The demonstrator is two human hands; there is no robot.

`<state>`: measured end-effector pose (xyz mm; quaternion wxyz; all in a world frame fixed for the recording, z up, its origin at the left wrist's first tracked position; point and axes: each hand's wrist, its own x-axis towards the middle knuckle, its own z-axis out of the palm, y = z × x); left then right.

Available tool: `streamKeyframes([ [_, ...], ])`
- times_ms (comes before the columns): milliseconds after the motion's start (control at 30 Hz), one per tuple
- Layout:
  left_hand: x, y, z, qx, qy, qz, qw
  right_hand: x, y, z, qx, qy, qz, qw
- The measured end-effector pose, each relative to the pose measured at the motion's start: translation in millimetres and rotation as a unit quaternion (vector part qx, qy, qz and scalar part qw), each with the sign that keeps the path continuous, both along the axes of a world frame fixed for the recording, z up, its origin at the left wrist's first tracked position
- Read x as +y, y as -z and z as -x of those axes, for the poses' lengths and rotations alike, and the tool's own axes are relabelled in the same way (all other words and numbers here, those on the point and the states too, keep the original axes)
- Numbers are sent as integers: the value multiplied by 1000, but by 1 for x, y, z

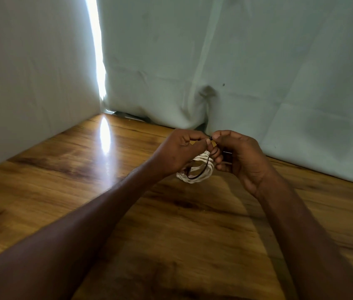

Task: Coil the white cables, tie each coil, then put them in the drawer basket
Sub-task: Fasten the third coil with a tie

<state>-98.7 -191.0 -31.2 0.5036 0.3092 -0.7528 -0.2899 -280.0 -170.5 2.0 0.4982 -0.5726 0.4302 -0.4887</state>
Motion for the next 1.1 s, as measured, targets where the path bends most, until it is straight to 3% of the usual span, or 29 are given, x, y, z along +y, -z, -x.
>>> streamKeyframes([
  [200, 3, -2, 2, 1, 17, -42, 999, -2, -1, -3, 16, 45, 18, 999],
  [400, 9, -3, 3, 38, 25, -102, 994, -2, 6, -14, 131, 119, 167, 970],
  [500, 4, -2, 2, 56, 39, -135, 989, -3, 6, -14, 120, 137, 189, 965],
  [567, 3, 0, -2, 58, 64, -143, 986, -6, 4, -12, 25, 127, 144, 981],
  [633, 1, 2, -5, 49, 74, -151, 985, -9, -1, -4, -187, 46, 83, 978],
  [700, 0, 2, -9, 44, 83, -157, 983, -9, -6, 9, -392, -65, 46, 917],
  [767, 0, 1, -11, 48, 100, -164, 980, -7, -11, 18, -512, -155, 40, 844],
  [833, -2, 0, -11, 55, 99, -166, 980, -5, -13, 18, -554, -200, 49, 807],
  [1000, -13, 6, -10, 130, 25, -183, 974, -4, -7, 5, -539, -254, -27, 803],
  [1033, -18, 8, -11, 160, -6, -195, 968, -3, -7, -1, -524, -233, -60, 817],
  [1100, -24, 10, -14, 230, -74, -215, 946, 1, -3, -19, -441, -105, -121, 883],
])
